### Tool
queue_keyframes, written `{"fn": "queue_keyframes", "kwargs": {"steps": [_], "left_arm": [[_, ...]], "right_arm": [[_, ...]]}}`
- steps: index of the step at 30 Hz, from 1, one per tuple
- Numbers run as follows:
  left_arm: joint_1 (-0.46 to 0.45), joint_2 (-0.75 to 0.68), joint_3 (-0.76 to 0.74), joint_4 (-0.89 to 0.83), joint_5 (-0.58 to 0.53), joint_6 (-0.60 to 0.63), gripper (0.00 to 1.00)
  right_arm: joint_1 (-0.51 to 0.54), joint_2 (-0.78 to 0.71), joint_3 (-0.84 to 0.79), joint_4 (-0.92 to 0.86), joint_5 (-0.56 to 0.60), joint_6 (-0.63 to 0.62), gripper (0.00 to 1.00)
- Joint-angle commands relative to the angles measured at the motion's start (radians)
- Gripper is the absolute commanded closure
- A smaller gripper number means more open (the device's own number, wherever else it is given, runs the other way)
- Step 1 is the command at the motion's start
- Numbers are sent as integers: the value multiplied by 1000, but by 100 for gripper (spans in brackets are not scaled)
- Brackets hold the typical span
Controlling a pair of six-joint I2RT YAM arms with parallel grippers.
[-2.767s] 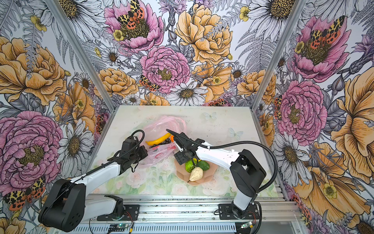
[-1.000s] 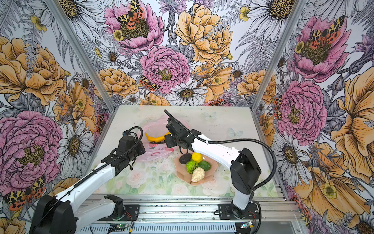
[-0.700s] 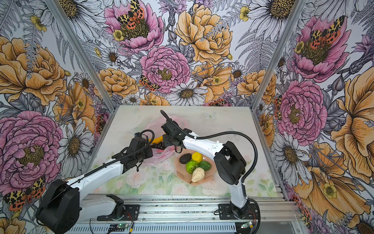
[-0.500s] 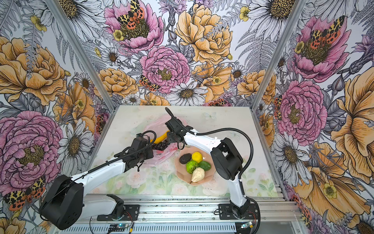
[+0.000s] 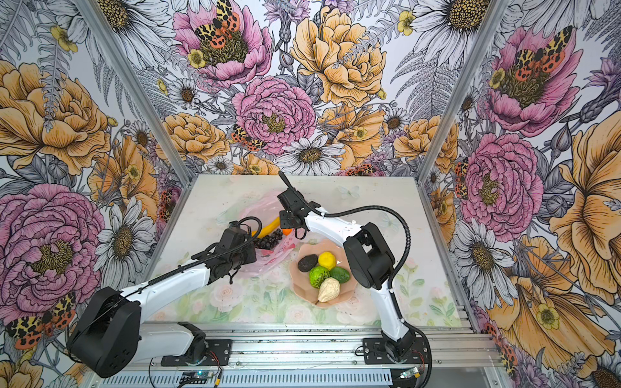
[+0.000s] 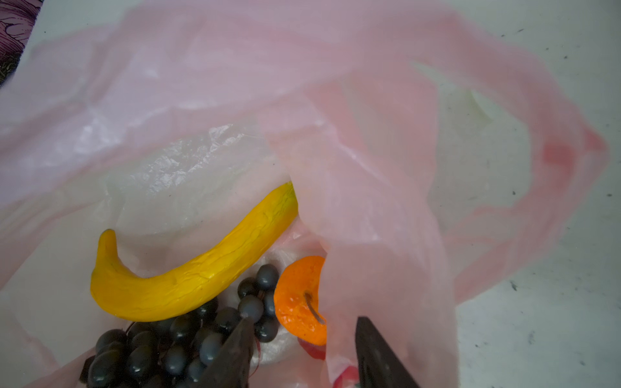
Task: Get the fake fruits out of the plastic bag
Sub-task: 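Grasp the orange beside the grapes with the right gripper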
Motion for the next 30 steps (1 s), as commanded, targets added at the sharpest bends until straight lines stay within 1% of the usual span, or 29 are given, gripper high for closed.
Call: {"fn": "queue_keyframes", "kwargs": {"steps": [1, 7, 12, 15, 18, 25, 30], "left_arm": [[-8, 7, 9, 15, 20, 8, 100], [-8, 10, 11, 17, 22, 7, 100], [-7, 15, 12, 17, 21, 5, 100], [-8, 19, 11, 20, 20, 4, 100], [-7, 22, 11, 22, 23, 0, 100], [-7, 23, 11, 22, 21, 3, 100], [-7, 25, 11, 21, 19, -1, 100]], "right_arm": [[-5, 32, 39, 8, -12, -14, 51], [-10, 69, 57, 6, 2, -15, 55], [-8, 86, 78, 3, -4, -26, 59], [-8, 93, 85, 1, -14, -31, 64], [-8, 100, 91, -2, -16, -31, 71], [-8, 85, 100, -4, -22, -38, 90], [-7, 71, 104, -5, -37, -42, 97]]}}
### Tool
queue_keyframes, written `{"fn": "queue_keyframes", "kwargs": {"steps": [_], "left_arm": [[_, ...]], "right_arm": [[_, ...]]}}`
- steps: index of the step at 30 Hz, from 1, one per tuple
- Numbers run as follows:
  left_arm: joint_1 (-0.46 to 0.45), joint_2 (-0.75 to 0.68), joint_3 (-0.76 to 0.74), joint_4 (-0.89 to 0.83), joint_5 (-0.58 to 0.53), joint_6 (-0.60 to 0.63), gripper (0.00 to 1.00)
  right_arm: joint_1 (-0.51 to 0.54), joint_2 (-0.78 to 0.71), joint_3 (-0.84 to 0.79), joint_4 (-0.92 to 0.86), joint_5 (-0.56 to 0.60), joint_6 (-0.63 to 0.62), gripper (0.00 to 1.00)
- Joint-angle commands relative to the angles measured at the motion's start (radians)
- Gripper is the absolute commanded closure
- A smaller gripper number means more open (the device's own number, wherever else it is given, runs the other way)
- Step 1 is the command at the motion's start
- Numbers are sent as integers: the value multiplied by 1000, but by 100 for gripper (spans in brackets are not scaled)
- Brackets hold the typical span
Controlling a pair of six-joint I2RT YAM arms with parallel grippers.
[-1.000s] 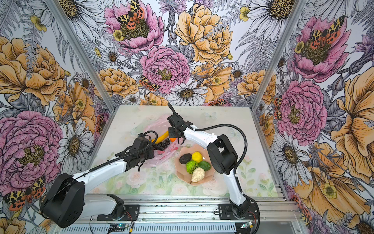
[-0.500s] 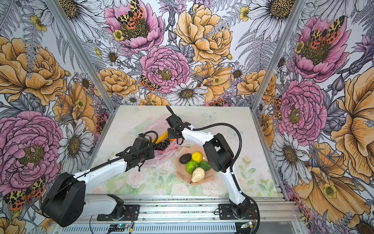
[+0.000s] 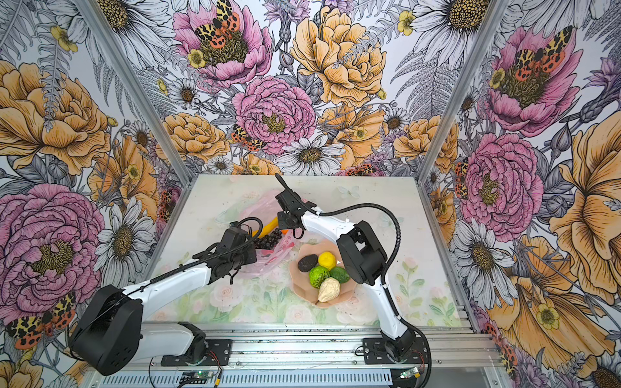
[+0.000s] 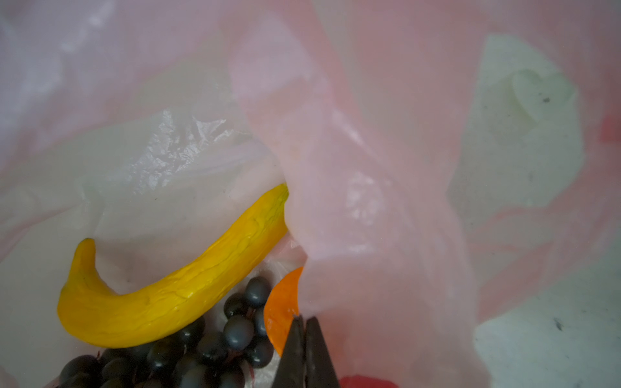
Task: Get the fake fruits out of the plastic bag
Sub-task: 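Grasp the orange beside the grapes with the right gripper, then lift the orange out of the bag and carry it over the plate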
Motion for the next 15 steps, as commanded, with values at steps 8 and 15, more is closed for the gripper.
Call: {"fn": "queue_keyframes", "kwargs": {"steps": [8, 15], "left_arm": [[-7, 13, 11, 20, 18, -3, 100], [-6, 16, 9, 18, 13, -7, 100]], "right_arm": [[7, -46, 41, 1, -34, -19, 99], [38, -108, 41, 3, -60, -42, 99]]}}
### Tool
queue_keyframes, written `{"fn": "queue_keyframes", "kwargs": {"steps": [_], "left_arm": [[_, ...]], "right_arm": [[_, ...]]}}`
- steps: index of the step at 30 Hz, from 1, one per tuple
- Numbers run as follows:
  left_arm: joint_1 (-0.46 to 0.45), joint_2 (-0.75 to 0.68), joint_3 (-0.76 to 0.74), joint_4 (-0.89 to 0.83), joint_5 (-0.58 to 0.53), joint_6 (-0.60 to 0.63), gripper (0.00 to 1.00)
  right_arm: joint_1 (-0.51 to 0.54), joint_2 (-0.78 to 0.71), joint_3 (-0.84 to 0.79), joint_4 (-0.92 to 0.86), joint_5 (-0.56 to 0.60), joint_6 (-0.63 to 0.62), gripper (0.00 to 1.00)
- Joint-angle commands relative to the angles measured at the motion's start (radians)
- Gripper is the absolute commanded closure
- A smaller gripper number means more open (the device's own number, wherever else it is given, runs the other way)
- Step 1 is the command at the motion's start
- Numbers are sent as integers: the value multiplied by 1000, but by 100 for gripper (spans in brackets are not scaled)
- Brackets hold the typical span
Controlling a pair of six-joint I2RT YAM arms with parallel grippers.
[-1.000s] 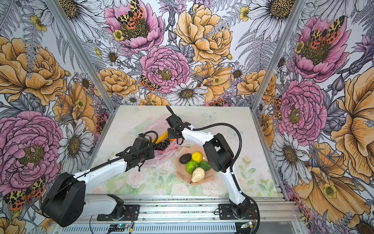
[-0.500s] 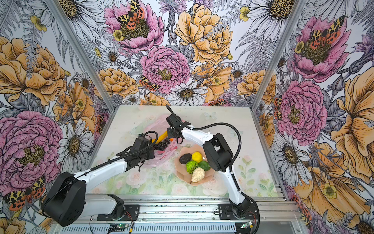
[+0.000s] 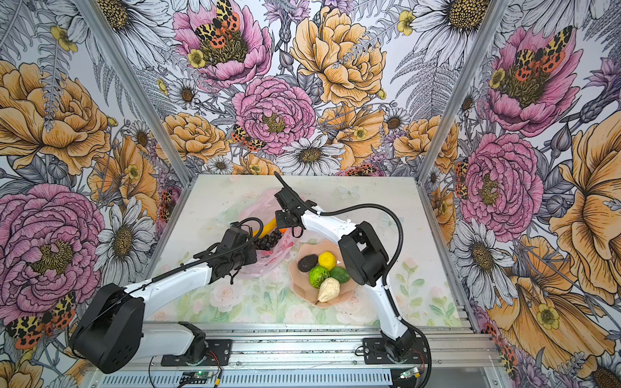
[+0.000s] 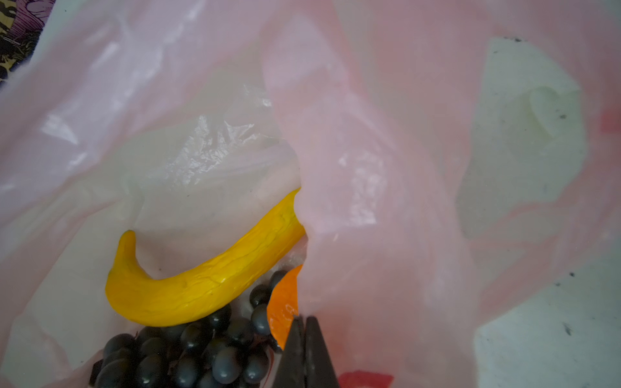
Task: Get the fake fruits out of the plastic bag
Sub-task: 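Lift the orange out of the bag and carry it over the plate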
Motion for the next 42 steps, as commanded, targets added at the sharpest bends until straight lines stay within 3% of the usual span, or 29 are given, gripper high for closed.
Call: {"fn": "queue_keyframes", "kwargs": {"steps": [1, 15, 24, 42], "left_arm": [[-6, 6, 9, 18, 13, -7, 100], [-4, -4, 12, 12, 12, -8, 100], [-1, 0, 15, 15, 12, -7, 100], [12, 32, 18, 35, 25, -12, 100]], "right_arm": [[29, -84, 32, 9, -28, -26, 99], [64, -170, -29, 9, -19, -42, 100], [87, -404, -264, 6, 24, -50, 99], [248, -760, -644, -114, 96, -2, 100]]}}
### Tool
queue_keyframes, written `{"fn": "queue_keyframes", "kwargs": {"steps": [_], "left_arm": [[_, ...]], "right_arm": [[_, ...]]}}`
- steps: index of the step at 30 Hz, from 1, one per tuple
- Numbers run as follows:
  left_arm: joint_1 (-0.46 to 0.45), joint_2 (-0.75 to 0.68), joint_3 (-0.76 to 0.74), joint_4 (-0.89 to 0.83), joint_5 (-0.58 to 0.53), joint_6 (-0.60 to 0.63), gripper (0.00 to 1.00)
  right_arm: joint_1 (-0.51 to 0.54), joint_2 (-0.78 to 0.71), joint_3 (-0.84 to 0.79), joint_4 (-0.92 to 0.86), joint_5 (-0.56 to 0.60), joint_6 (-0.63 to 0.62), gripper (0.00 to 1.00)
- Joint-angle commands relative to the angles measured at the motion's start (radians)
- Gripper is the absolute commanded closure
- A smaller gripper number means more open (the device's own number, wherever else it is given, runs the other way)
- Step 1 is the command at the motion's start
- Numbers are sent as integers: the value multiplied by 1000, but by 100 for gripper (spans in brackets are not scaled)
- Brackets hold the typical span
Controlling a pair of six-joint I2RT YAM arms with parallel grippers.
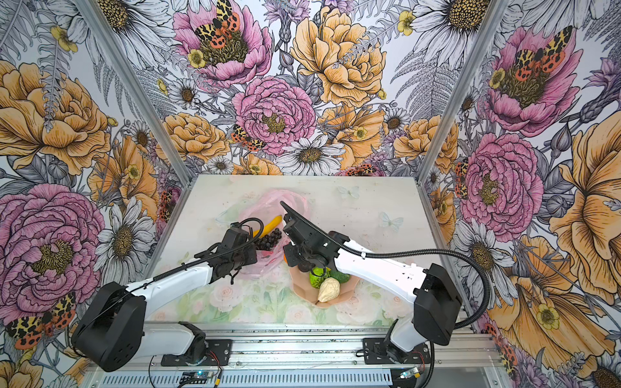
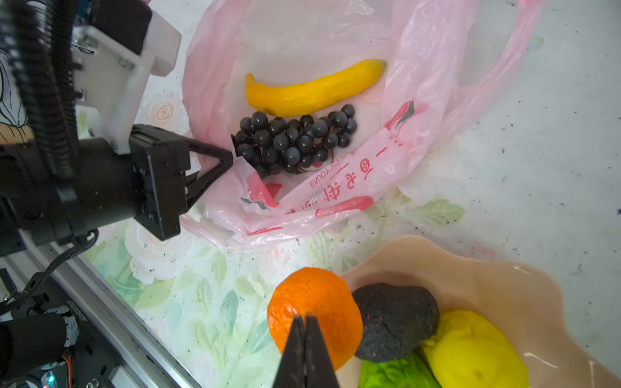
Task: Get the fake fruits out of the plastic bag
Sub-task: 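Lift the orange out of the bag and carry it over the plate, then lower the orange onto the plate beside the mango and open the right gripper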
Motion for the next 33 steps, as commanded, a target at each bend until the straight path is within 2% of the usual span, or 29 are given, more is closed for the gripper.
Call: {"fn": "queue_keyframes", "kwargs": {"steps": [1, 10, 21, 24, 33], "left_arm": [[7, 16, 19, 38, 27, -10, 100], [8, 27, 23, 46, 27, -10, 100], [8, 31, 22, 46, 30, -10, 100], [8, 27, 20, 43, 27, -10, 100], [6, 31, 21, 40, 28, -12, 100]], "right_arm": [[26, -60, -49, -23, 35, 28, 100], [91, -113, -128, -28, 52, 32, 100], [94, -185, -205, -44, 125, 50, 99], [71, -238, -234, -78, 173, 48, 99], [-74, -341, -313, -89, 149, 59, 100]]}}
